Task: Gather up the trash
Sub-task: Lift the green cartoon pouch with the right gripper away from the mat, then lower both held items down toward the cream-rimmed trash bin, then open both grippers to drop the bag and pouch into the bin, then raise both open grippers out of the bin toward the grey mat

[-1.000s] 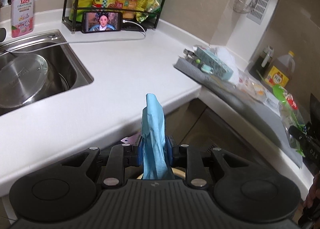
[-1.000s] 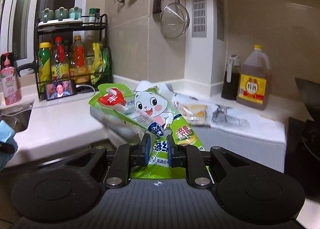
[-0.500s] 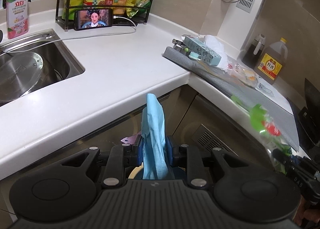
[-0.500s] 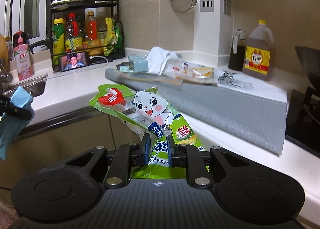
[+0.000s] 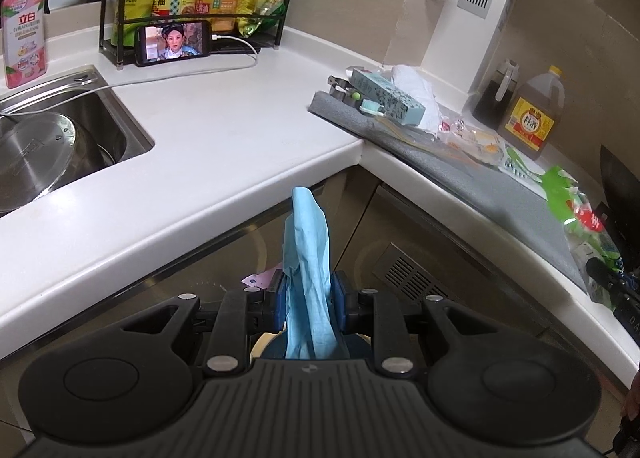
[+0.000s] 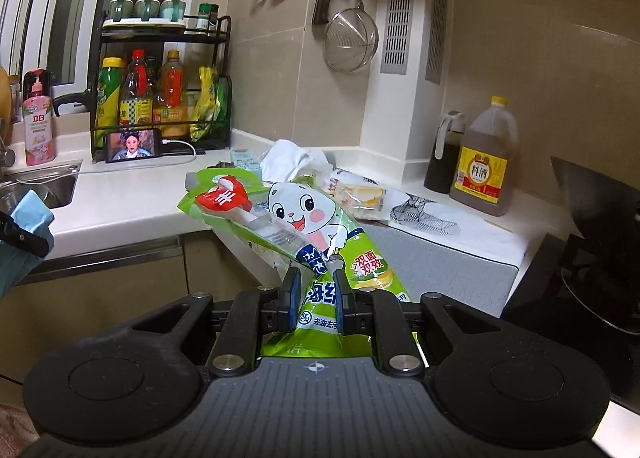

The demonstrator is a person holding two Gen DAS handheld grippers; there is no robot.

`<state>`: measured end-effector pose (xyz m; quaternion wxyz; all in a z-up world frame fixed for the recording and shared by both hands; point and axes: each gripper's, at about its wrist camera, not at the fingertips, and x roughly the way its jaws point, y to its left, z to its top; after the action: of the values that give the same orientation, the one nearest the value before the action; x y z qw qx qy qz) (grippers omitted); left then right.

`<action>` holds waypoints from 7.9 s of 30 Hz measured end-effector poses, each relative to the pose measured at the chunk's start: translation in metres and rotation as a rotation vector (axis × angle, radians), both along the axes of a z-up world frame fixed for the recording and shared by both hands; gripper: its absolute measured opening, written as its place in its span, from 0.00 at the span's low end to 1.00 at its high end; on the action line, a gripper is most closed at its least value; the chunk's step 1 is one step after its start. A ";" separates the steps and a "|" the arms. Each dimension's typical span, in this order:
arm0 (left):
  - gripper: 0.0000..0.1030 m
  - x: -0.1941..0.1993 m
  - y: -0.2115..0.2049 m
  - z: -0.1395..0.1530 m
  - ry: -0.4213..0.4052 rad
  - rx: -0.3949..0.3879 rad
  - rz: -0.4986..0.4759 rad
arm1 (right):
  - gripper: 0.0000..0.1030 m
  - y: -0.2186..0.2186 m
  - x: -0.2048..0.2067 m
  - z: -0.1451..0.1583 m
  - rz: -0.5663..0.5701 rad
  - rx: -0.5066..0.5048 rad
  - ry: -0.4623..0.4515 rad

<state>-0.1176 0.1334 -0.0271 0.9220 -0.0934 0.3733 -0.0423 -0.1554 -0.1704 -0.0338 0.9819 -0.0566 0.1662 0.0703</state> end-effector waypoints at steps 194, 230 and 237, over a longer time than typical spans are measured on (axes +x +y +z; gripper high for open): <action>0.52 0.156 -0.085 -0.294 0.737 0.129 -0.173 | 0.22 0.117 0.206 -0.250 0.112 0.039 0.896; 1.00 0.075 -0.083 -0.163 0.325 0.293 -0.225 | 0.77 0.086 0.079 -0.116 0.131 -0.001 0.645; 1.00 0.063 -0.086 -0.149 0.268 0.323 -0.251 | 0.77 0.079 0.072 -0.109 0.101 0.008 0.603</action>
<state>-0.0541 0.0473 -0.1757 0.8549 0.0977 0.5027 -0.0832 -0.0835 -0.0917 -0.1428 0.8838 -0.0374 0.4469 0.1335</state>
